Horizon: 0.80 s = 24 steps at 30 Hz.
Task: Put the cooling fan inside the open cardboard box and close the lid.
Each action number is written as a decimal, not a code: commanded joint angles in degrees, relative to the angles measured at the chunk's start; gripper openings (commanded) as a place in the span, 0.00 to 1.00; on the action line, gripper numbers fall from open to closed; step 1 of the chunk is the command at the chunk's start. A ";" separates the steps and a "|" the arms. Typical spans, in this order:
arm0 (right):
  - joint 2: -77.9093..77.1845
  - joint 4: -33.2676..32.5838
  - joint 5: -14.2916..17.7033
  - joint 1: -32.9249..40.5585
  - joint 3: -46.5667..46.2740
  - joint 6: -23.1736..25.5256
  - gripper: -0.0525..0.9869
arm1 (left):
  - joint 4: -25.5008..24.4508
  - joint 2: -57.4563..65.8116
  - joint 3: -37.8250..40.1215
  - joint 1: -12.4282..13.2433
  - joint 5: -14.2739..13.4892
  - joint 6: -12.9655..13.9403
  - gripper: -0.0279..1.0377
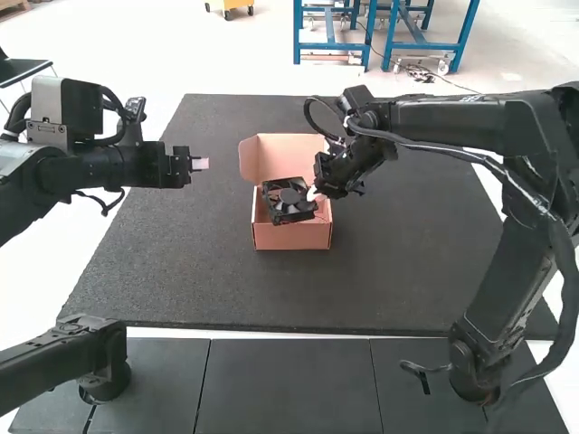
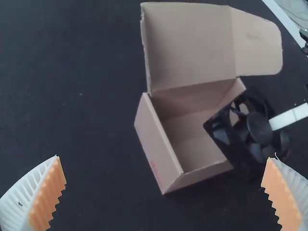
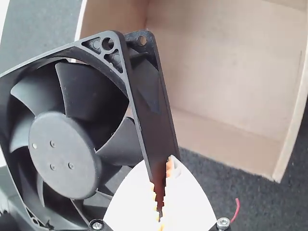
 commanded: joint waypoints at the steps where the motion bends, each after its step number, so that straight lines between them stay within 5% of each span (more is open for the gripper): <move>1: 1.62 -0.46 -0.31 1.56 3.85 -0.20 0.04 | 0.77 -0.87 0.55 0.00 0.27 -1.04 0.93; 14: 7.95 -4.59 5.84 1.48 9.56 2.96 0.04 | 0.95 -0.96 1.69 0.00 0.36 -1.31 0.93; 24: 9.18 -4.59 6.28 1.48 9.82 6.21 0.04 | 1.30 -0.96 1.78 -0.08 1.24 -1.40 0.93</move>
